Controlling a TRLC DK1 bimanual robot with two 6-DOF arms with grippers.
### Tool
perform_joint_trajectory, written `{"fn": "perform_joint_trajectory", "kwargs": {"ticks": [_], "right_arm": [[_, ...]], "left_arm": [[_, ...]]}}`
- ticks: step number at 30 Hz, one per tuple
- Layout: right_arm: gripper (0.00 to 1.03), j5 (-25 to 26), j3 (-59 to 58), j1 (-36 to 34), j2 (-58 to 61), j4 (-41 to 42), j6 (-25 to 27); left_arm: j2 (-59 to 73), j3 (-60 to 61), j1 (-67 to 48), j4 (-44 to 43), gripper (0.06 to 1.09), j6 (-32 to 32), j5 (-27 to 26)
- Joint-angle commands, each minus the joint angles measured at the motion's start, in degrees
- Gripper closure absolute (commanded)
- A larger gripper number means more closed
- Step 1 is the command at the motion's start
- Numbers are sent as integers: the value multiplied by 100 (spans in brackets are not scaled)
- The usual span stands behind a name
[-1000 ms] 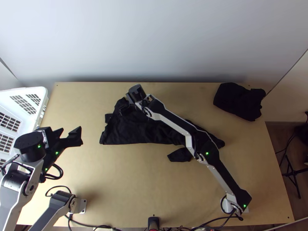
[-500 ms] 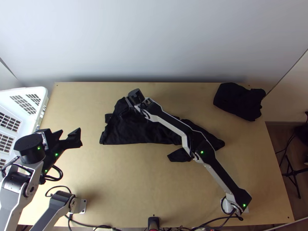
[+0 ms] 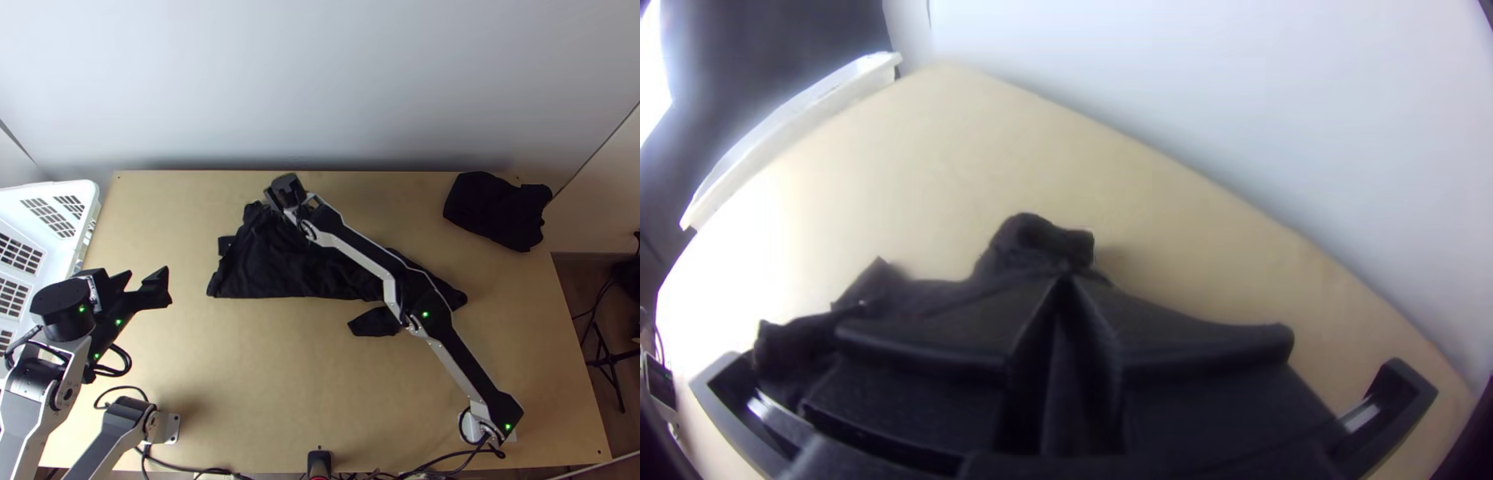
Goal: Fold the t-shirt
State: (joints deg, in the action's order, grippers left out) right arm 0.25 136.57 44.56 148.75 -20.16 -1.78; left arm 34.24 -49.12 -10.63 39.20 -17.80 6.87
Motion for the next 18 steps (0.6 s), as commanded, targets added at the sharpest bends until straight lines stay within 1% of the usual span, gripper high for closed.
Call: {"fn": "perform_joint_trajectory", "kwargs": {"ticks": [1, 4, 7, 12, 13, 14, 16, 17, 18], "right_arm": [[93, 115, 1, 53, -645, -14, 55], [95, 221, 1, 71, -1120, 48, 55], [96, 353, 1, 150, -1586, -23, 196], [95, 362, -184, 203, -1832, -594, 196], [89, 362, -359, 194, -1805, -603, 169], [76, 353, -483, 176, -1735, -612, 99], [39, 353, -535, 141, -1515, -717, -59], [22, 353, -509, 132, -1375, -717, -112], [19, 344, -465, 124, -1252, -708, -226]], "left_arm": [[-31, 87, -18, -9, 10, 5, -151], [-40, 122, -53, -97, 10, -4, -239], [13, 122, -123, -229, 10, -48, -283], [136, 157, -360, -360, 10, -118, -292], [144, 184, -369, -378, 10, -136, -292], [162, 210, -378, -396, 10, -145, -301], [162, 298, -404, -484, 10, -136, -301], [162, 342, -404, -527, 10, -136, -301], [162, 368, -404, -536, 10, -136, -301]]}}
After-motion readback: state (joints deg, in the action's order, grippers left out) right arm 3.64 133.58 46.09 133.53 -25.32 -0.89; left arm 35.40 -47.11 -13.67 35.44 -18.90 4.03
